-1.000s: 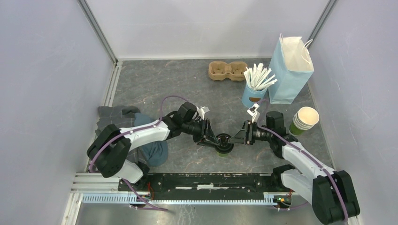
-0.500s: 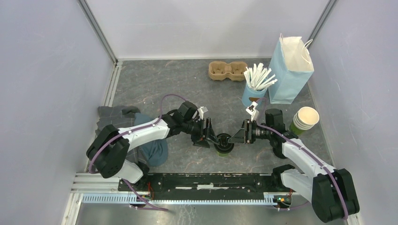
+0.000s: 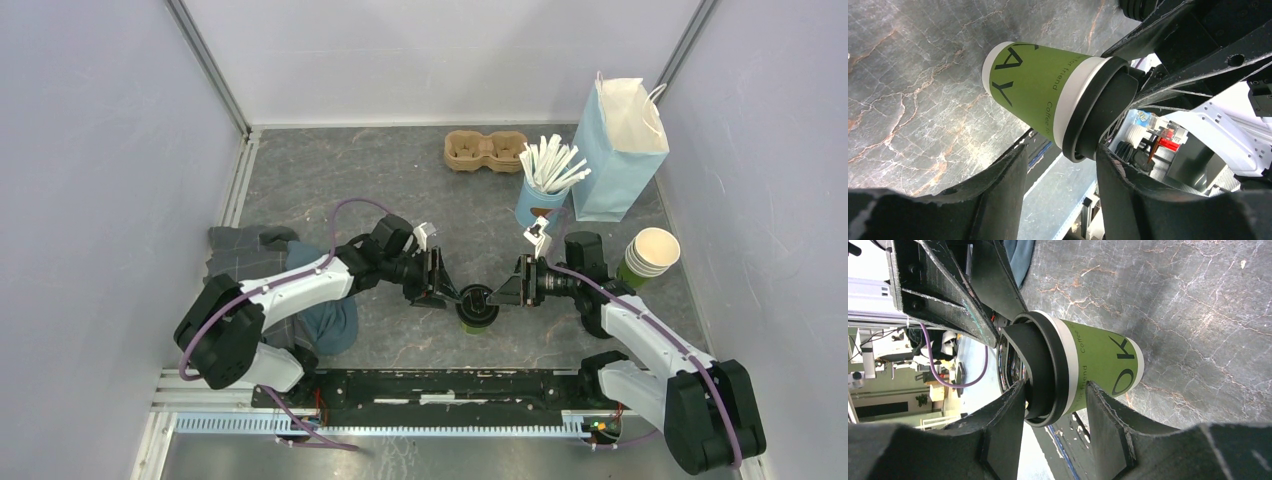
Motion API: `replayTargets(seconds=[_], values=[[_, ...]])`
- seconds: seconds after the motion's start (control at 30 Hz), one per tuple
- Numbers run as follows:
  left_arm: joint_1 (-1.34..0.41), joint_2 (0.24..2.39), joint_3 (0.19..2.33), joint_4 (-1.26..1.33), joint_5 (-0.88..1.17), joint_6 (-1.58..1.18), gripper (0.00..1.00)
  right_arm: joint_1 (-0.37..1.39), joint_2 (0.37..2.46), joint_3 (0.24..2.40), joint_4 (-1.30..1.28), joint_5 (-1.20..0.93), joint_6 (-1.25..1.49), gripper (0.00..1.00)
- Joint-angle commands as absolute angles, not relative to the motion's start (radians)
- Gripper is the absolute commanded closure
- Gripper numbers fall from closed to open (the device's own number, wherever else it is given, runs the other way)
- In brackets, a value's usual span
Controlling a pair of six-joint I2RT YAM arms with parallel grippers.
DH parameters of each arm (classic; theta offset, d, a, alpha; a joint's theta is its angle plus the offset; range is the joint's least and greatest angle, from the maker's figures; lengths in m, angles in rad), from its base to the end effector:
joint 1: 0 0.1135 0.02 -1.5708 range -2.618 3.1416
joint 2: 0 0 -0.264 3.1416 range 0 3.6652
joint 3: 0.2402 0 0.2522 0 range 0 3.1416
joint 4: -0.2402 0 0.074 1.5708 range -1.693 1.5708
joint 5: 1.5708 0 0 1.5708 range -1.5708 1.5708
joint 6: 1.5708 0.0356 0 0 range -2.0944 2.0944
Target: Pack the takeout coffee
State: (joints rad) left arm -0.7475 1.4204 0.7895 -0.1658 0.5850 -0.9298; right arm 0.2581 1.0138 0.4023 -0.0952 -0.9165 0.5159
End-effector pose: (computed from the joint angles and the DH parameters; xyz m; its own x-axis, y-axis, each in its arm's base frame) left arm 0.1965 -0.2089 0.2043 -0.9948 0.0110 -0.1016 0.0879 0.5983 -0.7964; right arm 0.1748 0.0754 0.1840 -0.9106 0.0702 -0.4074 -0.3329 0.4596 0.8233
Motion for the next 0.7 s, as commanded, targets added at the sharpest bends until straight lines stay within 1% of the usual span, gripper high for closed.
replayTargets(seconds=[0.0,0.03,0.1,0.13,0.33,0.53,0.67], values=[[-0.742,1.448,0.782,-0.176,0.564,-0.936,0.43,0.258,1.035,0.383,-0.185,-0.818,0.434,0.49],[-0.742,1.459,0.785,-0.181,0.564,-0.930,0.44,0.257,1.036,0.383,-0.183,-0.818,0.433,0.49],[-0.742,1.480,0.793,-0.204,0.560,-0.916,0.50,0.259,1.037,0.382,-0.181,-0.818,0.435,0.49],[-0.742,1.482,0.792,-0.206,0.560,-0.912,0.51,0.258,1.038,0.382,-0.180,-0.818,0.436,0.49],[-0.742,1.454,0.793,-0.224,0.536,-0.904,0.48,0.258,1.035,0.374,-0.175,-0.818,0.437,0.49],[-0.742,1.515,0.781,-0.278,0.510,-0.875,0.48,0.258,1.042,0.345,-0.149,-0.807,0.450,0.49],[-0.742,1.584,0.757,-0.349,0.465,-0.838,0.51,0.257,1.058,0.306,-0.122,-0.773,0.476,0.50]])
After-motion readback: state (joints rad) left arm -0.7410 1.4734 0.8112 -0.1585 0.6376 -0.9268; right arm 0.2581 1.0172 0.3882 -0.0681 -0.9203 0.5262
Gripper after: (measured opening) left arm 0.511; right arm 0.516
